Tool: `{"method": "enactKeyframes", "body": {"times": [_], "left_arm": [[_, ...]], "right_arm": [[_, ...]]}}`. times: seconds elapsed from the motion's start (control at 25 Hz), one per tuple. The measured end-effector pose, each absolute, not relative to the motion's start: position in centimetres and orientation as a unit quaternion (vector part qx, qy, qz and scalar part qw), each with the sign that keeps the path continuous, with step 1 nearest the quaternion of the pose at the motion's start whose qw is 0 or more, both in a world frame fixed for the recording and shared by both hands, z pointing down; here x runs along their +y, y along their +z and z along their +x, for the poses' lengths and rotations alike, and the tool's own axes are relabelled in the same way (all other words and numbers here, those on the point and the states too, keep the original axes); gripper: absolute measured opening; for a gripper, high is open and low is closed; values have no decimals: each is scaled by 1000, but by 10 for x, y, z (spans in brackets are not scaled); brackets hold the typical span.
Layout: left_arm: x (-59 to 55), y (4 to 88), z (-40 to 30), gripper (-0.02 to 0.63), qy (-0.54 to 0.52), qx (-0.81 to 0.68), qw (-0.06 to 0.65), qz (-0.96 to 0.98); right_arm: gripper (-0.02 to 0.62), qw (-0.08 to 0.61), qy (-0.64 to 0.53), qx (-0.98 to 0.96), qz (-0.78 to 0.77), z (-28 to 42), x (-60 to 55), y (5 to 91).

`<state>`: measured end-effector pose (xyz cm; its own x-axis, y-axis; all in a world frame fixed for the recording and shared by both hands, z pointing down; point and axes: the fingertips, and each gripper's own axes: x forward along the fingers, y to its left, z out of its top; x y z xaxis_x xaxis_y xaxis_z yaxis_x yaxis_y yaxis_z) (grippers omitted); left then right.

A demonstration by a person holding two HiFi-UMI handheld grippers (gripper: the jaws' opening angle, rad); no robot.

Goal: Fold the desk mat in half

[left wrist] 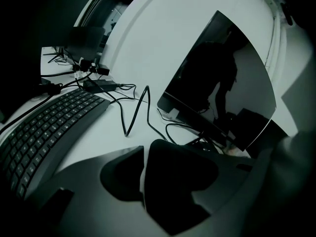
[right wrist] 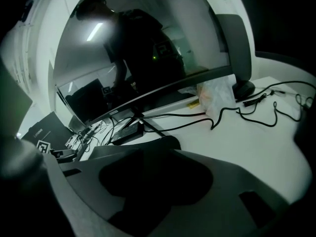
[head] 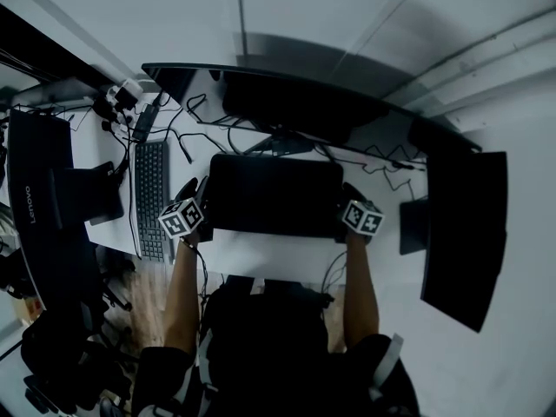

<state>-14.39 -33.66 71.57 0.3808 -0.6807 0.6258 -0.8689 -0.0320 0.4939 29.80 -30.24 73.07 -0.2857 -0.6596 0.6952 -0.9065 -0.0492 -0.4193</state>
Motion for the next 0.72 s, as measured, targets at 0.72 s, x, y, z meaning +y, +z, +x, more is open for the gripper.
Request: {"method": "enactKeyframes", "body": {"times": [0.72], "left_arm": [[-247,557,-129,6,25,-485,325,812]], "right_arm": [[66,83,353,-716,596,216,-194,600]]}}
